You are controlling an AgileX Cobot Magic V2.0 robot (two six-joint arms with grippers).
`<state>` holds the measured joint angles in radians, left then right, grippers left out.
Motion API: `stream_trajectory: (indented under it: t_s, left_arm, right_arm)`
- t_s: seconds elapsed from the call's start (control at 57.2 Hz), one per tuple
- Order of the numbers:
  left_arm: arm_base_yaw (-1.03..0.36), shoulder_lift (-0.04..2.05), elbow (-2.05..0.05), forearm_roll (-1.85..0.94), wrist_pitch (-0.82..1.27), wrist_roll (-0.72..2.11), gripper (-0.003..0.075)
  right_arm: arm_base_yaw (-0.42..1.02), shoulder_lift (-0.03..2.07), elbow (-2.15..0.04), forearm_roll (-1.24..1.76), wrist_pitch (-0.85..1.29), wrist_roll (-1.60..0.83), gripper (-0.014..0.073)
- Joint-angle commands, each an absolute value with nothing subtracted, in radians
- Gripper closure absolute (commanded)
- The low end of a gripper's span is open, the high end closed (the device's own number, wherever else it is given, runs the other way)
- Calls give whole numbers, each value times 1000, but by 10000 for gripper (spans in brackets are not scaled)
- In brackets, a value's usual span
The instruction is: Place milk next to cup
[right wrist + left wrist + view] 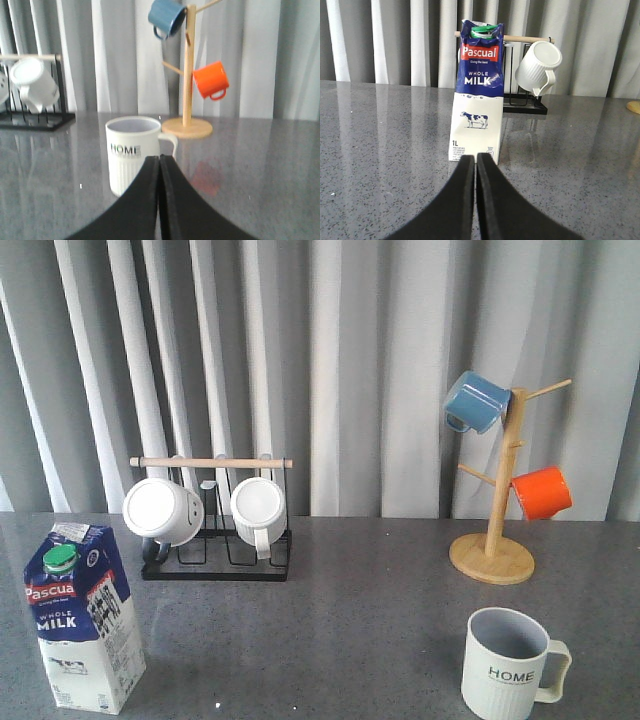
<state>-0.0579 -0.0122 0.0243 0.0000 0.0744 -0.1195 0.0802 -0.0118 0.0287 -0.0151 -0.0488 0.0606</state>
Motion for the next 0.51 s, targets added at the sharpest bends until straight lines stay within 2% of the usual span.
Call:
stream_trajectory:
  t_s: [0.0,0.07,0.175,0.315,0.489]
  left_arm:
    - [-57,-23,-17,-53,-128,-190,726]
    - [-57,-22,-60,-64,-223,-240,726]
    - [-57,39,-212,-66,-176,-237,726]
    - [-57,333,-499,-68,-47,-168,726]
    - [-84,641,-708,-68,-17,-203,726]
  right_arm:
    - [76,-25,21,0,-303,58,601]
    - [76,-14,-37,-27,-357,57,601]
    - [76,86,-206,-67,-229,56,601]
    - [76,369,-446,-114,9,56,601]
    - [76,603,-553,-89,0,58,601]
